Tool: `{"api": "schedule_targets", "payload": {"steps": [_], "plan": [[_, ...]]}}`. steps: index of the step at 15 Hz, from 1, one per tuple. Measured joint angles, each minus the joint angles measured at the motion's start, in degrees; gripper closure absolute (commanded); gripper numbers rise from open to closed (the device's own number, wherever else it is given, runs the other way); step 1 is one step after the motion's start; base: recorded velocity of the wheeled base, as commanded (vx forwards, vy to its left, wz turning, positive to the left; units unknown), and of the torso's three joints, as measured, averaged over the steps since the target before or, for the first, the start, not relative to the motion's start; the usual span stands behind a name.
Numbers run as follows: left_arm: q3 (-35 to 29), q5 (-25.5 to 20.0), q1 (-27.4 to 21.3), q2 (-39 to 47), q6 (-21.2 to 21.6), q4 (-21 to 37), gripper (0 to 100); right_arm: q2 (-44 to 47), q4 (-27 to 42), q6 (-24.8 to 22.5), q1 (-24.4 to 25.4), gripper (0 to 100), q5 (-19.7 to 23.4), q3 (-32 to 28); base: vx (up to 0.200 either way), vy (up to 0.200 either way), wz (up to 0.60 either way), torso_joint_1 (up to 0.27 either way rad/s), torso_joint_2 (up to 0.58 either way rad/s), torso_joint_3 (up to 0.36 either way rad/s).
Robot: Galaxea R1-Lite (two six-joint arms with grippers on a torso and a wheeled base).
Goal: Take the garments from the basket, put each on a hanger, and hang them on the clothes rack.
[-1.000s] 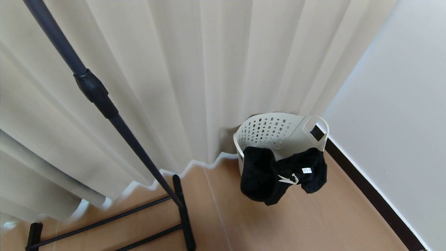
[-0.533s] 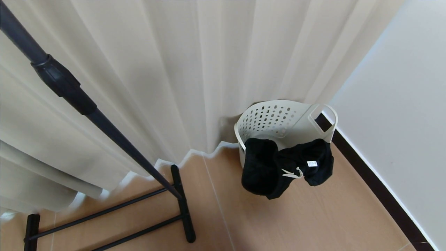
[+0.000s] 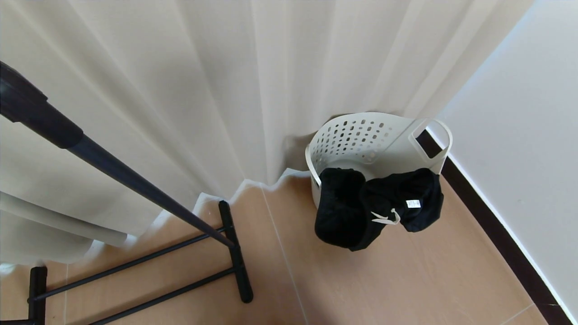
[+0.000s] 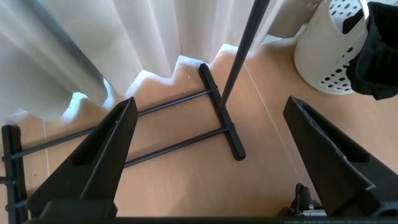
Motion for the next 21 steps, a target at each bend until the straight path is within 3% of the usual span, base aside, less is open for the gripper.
{"api": "schedule_targets", "payload": {"steps": [4, 6, 9, 13, 15, 18, 21], "plan": [[0.1, 0.1, 0.1, 0.0, -0.1, 0.0, 0, 5.9, -0.4, -4.4, 0.4, 0, 1.5, 0.0, 0.000, 0.000, 0.00, 0.000, 0.00, 0.000], [0.1, 0.1, 0.1, 0.0, -0.1, -0.1, 0, 13.9, -2.1, -5.9, 1.3, 0, 3.0, -1.0, 0.000, 0.000, 0.00, 0.000, 0.00, 0.000], [0.1, 0.1, 0.0, 0.0, -0.1, -0.1, 0, 28.4, -2.9, -9.8, 4.3, 0, 4.5, -7.9, 0.000, 0.000, 0.00, 0.000, 0.00, 0.000], [0.1, 0.1, 0.0, 0.0, -0.1, 0.0, 0, 49.9, -2.3, -15.7, 10.4, 0, 4.9, -25.0, 0.000, 0.000, 0.00, 0.000, 0.00, 0.000], [0.1, 0.1, 0.1, -0.1, -0.1, 0.0, 0, 60.5, 0.5, -17.5, 14.1, 0, 3.4, -36.2, 0.000, 0.000, 0.00, 0.000, 0.00, 0.000], [0.1, 0.1, 0.0, -0.1, 0.0, 0.0, 0, 75.1, 11.5, -22.6, 19.5, 0, 0.4, -55.0, 0.000, 0.000, 0.00, 0.000, 0.00, 0.000], [0.1, 0.1, 0.1, -0.1, 0.0, 0.0, 0, 88.8, 19.7, -30.8, 23.6, 0, -1.9, -69.5, 0.000, 0.000, 0.00, 0.000, 0.00, 0.000]]}}
